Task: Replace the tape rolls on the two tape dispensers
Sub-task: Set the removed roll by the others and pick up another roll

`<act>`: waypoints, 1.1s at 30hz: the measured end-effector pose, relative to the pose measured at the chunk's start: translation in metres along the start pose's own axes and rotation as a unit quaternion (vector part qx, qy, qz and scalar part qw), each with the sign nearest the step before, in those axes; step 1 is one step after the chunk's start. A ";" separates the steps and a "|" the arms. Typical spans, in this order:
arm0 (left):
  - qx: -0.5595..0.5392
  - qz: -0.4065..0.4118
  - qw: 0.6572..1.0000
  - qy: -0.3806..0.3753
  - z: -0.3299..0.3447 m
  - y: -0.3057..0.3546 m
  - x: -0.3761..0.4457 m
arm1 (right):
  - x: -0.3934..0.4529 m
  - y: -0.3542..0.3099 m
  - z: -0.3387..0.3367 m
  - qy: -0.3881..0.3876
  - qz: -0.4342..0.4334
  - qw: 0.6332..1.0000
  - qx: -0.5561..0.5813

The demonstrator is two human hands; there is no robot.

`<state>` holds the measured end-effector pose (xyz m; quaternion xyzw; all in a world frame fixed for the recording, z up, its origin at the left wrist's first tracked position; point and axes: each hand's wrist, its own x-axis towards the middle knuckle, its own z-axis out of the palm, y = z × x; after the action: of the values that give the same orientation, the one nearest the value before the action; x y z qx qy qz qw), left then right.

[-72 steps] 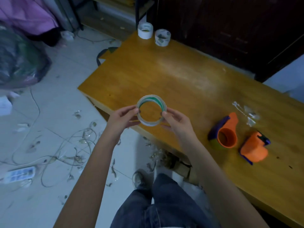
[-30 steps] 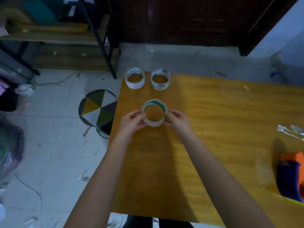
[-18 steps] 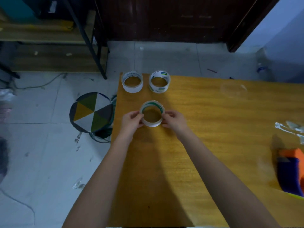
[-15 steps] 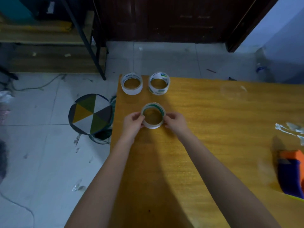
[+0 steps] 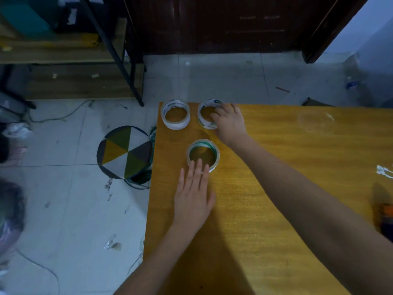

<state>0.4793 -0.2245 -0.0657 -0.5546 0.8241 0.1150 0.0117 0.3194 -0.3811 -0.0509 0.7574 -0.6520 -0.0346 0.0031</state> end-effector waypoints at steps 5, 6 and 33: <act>0.026 -0.001 0.999 -0.020 0.012 -0.002 0.004 | 0.005 0.001 -0.007 -0.050 -0.012 0.998 -0.028; 0.028 -0.002 0.999 -0.021 0.013 -0.001 0.007 | 0.004 0.001 -0.008 -0.040 -0.008 0.999 -0.023; -0.547 -0.062 0.834 -0.035 -0.074 0.045 0.050 | -0.167 0.004 -0.028 0.168 0.130 0.955 0.205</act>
<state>0.4271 -0.2691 0.0073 -0.5160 0.5896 0.5657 -0.2572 0.2926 -0.2175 -0.0149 0.6451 -0.7283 0.2279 -0.0379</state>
